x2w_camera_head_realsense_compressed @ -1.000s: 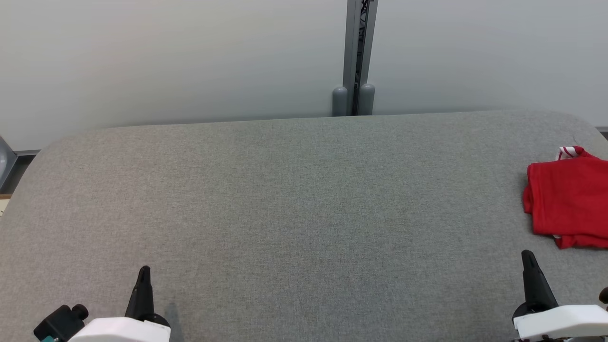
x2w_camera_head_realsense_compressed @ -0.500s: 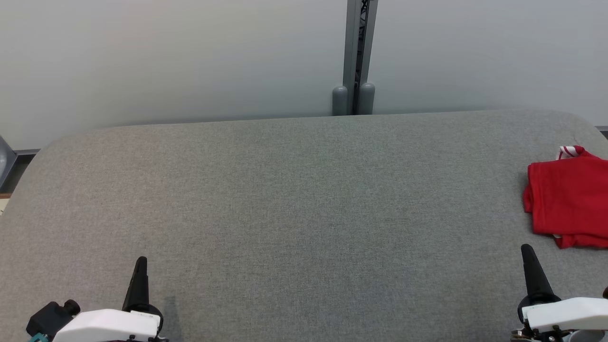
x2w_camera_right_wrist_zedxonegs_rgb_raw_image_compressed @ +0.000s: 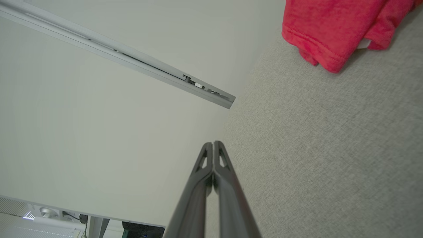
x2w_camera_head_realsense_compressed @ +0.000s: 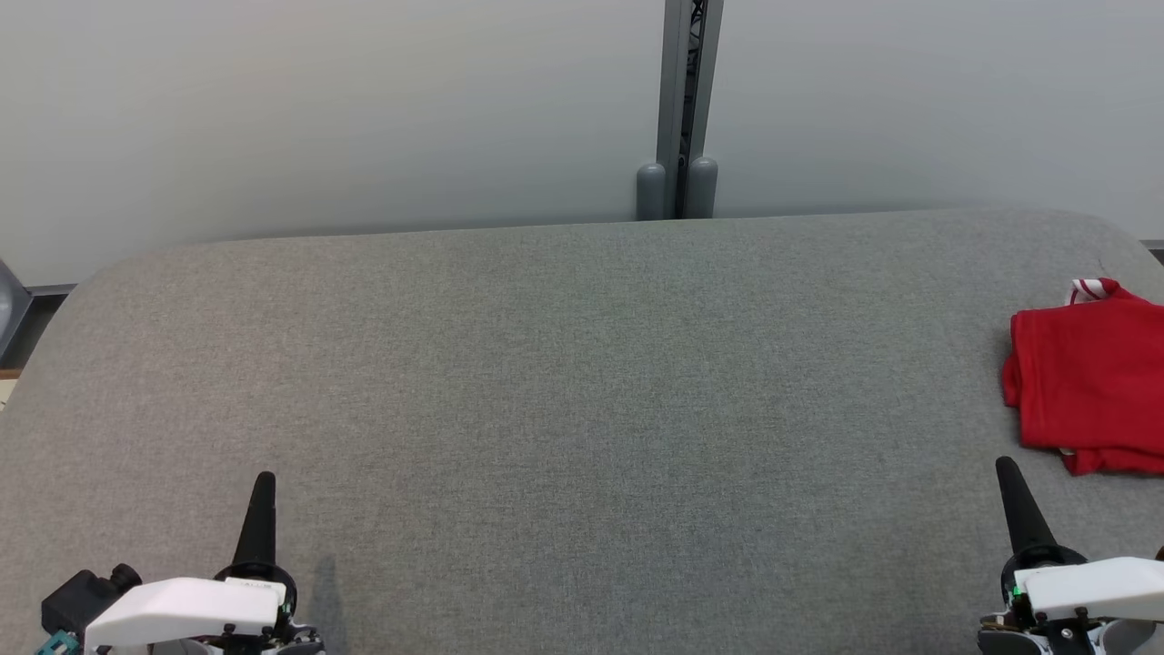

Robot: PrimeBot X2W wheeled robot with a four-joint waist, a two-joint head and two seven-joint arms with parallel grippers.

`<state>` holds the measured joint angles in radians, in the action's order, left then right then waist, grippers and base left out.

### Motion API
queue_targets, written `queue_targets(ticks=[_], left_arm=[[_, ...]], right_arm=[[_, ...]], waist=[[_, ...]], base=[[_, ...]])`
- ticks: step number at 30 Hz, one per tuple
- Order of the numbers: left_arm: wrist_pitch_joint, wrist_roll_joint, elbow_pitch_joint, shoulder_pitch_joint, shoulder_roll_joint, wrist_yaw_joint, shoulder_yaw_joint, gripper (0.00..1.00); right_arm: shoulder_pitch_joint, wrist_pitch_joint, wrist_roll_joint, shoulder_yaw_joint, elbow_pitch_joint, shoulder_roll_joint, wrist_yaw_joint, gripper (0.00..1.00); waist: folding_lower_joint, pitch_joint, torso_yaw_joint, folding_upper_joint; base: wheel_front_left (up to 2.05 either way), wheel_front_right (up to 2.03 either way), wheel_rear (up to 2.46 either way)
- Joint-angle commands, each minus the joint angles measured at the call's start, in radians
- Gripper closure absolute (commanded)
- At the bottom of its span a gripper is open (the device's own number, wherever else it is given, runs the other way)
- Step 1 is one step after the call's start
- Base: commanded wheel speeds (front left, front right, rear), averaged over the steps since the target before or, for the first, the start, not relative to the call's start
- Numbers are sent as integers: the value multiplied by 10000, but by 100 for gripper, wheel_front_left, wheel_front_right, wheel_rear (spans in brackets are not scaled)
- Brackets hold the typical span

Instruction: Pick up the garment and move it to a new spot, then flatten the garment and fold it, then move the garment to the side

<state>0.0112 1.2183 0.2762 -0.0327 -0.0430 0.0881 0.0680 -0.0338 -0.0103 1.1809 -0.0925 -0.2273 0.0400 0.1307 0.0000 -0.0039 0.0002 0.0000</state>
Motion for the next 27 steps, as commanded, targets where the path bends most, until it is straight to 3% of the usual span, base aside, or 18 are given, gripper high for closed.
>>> queue_targets(ticks=[1, 27], left_arm=[[67, 255, -117, -306, -62, 92, 75, 100], [646, 2412, -246, -630, -85, 294, 318, 100]], right_arm=[[-243, -90, 276, -57, 56, 100, 1, 100], [-577, -663, 2628, -160, -76, 128, 2, 100]], waist=[[0, 2, 0, 0], [0, 38, -1, 0]], base=[[0, 0, 0], [0, 0, 0]])
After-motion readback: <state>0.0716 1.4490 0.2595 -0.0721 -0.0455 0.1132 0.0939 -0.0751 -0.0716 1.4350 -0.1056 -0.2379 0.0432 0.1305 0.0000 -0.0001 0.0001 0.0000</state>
